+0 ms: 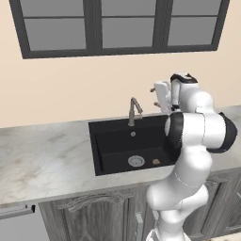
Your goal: Dump the garlic from the pot into the sink. Then turn on the water and wash the garlic. Then turn off the water and put the garlic back in the pot.
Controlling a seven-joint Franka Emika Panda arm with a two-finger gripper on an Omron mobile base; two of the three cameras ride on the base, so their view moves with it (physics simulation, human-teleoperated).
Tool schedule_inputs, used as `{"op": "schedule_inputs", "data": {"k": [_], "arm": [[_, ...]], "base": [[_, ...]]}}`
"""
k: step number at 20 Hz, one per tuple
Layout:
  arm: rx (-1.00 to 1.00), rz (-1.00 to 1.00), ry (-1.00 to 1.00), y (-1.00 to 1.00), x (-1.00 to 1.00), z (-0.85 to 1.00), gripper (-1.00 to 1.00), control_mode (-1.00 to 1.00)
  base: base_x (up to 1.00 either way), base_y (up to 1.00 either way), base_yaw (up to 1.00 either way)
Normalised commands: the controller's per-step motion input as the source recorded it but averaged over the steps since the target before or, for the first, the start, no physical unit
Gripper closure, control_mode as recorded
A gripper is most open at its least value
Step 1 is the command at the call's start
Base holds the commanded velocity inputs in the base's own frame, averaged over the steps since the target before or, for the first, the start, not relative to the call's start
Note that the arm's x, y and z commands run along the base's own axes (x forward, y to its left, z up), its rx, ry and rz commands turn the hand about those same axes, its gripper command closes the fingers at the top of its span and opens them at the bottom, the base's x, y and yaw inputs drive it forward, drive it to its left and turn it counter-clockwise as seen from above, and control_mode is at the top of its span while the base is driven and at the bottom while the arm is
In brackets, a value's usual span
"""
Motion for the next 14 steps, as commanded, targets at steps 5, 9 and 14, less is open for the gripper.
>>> {"op": "schedule_inputs", "data": {"k": [5, 9, 14], "arm": [[0.0, 0.06, 0.0, 0.0, -0.28, 0.13, -1.0, -1.0], [0.0, 0.08, 0.0, 0.0, -0.11, 0.0, -1.0, -1.0], [-0.03, 0.07, 0.02, 0.14, -0.08, 0.0, -1.0, -1.0]], "base": [[0.0, 0.0, 0.0], [0.0, 0.0, 0.0], [0.0, 0.0, 0.0]]}}
